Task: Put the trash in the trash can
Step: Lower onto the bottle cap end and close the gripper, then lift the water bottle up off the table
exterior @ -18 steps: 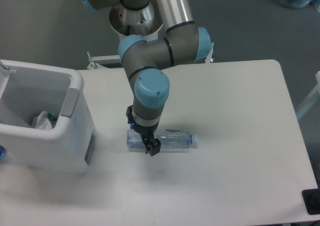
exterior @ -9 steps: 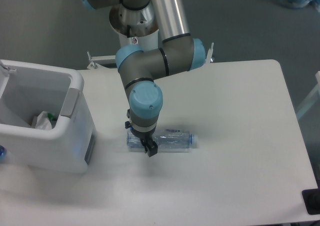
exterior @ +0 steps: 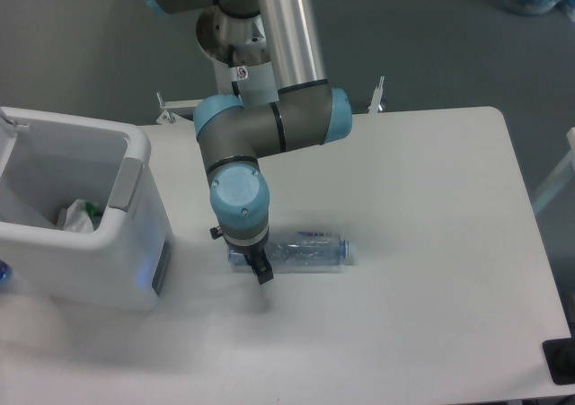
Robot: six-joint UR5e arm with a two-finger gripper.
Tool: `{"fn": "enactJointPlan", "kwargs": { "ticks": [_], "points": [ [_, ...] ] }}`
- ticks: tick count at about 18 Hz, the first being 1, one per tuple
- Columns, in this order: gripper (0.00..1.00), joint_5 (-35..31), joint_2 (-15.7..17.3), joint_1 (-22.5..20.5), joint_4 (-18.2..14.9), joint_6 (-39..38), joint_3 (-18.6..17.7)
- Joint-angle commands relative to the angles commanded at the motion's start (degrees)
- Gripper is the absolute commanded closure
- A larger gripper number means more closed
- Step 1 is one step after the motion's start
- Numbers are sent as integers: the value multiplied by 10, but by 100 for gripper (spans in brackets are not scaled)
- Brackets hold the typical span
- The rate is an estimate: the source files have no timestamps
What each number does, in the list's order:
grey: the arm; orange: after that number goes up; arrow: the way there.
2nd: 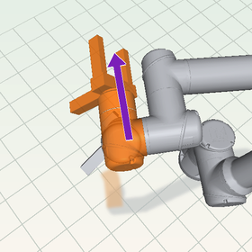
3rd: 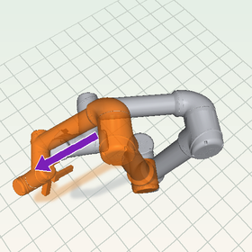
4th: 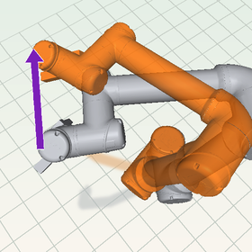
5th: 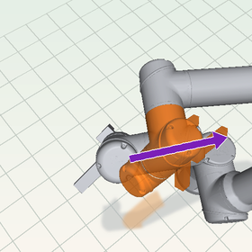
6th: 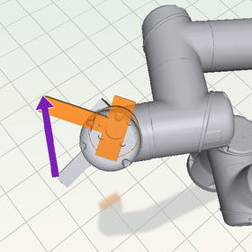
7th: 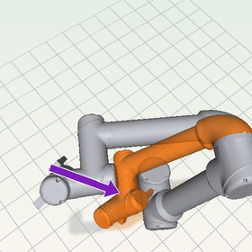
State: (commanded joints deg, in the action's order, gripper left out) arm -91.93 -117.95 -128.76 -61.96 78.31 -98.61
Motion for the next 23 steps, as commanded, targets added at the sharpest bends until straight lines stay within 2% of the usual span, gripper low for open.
{"fn": "enactJointPlan", "kwargs": {
  "ticks": [8, 12, 15, 23],
  "points": [
    [29, 3, -9, 0, 0, -33, 19],
    [30, 3, -11, 0, 0, -38, 46],
    [37, 4, -20, 0, 1, -72, 75],
    [38, 5, -9, -5, 1, -77, 112]
  ]
}}
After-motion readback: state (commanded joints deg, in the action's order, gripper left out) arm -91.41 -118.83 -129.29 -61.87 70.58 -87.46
